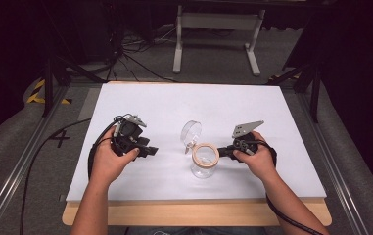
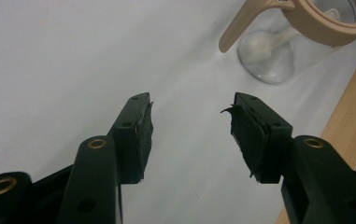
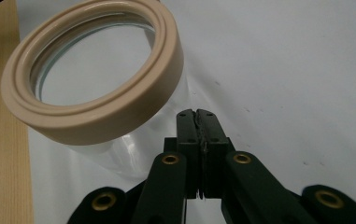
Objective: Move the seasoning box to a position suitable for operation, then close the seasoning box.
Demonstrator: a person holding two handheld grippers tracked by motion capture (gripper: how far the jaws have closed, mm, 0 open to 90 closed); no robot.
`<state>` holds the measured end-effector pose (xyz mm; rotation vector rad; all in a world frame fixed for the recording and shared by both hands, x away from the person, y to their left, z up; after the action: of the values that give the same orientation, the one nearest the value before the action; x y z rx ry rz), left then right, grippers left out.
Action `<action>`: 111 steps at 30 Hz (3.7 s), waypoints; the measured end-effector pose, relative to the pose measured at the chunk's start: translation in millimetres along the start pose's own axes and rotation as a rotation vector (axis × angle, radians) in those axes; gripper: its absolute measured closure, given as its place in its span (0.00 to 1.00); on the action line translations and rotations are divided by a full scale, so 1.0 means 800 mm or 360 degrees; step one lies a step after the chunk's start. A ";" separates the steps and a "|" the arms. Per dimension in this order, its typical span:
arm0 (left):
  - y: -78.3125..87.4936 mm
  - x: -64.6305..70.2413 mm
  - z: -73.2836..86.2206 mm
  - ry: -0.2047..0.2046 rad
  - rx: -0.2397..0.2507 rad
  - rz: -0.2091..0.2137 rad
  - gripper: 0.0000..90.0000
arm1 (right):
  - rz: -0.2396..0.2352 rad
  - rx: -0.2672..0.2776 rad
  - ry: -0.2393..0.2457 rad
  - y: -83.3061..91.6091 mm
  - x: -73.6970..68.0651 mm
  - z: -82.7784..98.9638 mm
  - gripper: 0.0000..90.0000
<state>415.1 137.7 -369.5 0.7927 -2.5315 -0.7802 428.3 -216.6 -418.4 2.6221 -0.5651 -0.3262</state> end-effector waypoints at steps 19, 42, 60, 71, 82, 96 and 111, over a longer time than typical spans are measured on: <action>-0.006 0.001 -0.006 -0.0040 0.0007 0.0023 0.57 | -0.0040 -0.0100 -0.0040 -0.002 -0.008 0.008 1.00; -0.007 -0.011 -0.013 0.0074 0.0123 0.0058 0.67 | -0.0173 -0.0176 -0.0009 -0.010 -0.049 0.008 1.00; -0.007 -0.009 -0.013 0.0095 0.0180 0.0076 0.77 | -0.0225 -0.0198 0.0014 -0.020 -0.063 0.008 0.99; -0.023 0.005 -0.033 0.0025 0.0257 0.0096 0.97 | -0.0162 -0.0127 0.0020 0.006 -0.067 0.005 1.00; -0.046 0.019 -0.045 0.0017 0.0318 0.0100 0.99 | -0.0117 0.0030 0.0047 0.034 -0.080 -0.010 1.00; -0.061 0.037 -0.052 0.0042 0.0551 0.0106 1.00 | -0.0160 0.0318 0.0010 0.033 -0.100 -0.032 1.00; -0.055 0.040 -0.052 0.0051 0.0593 0.0177 0.99 | -0.0149 0.0399 -0.0037 0.016 -0.100 -0.041 1.00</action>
<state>428.5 71.7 -358.0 0.7582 -2.7018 -0.2584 363.4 -180.6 -373.1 2.8960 -0.5216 -0.3343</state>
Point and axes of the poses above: each handheld gripper's, and its own axes: y roughly backward along the jaws, z roughly out of its underside, x roughly to its right, the point moved 2 cm from there along -y, roughly forward along the jaws, and after that the axes turned 15 degrees about x, right-handed, at the moved point
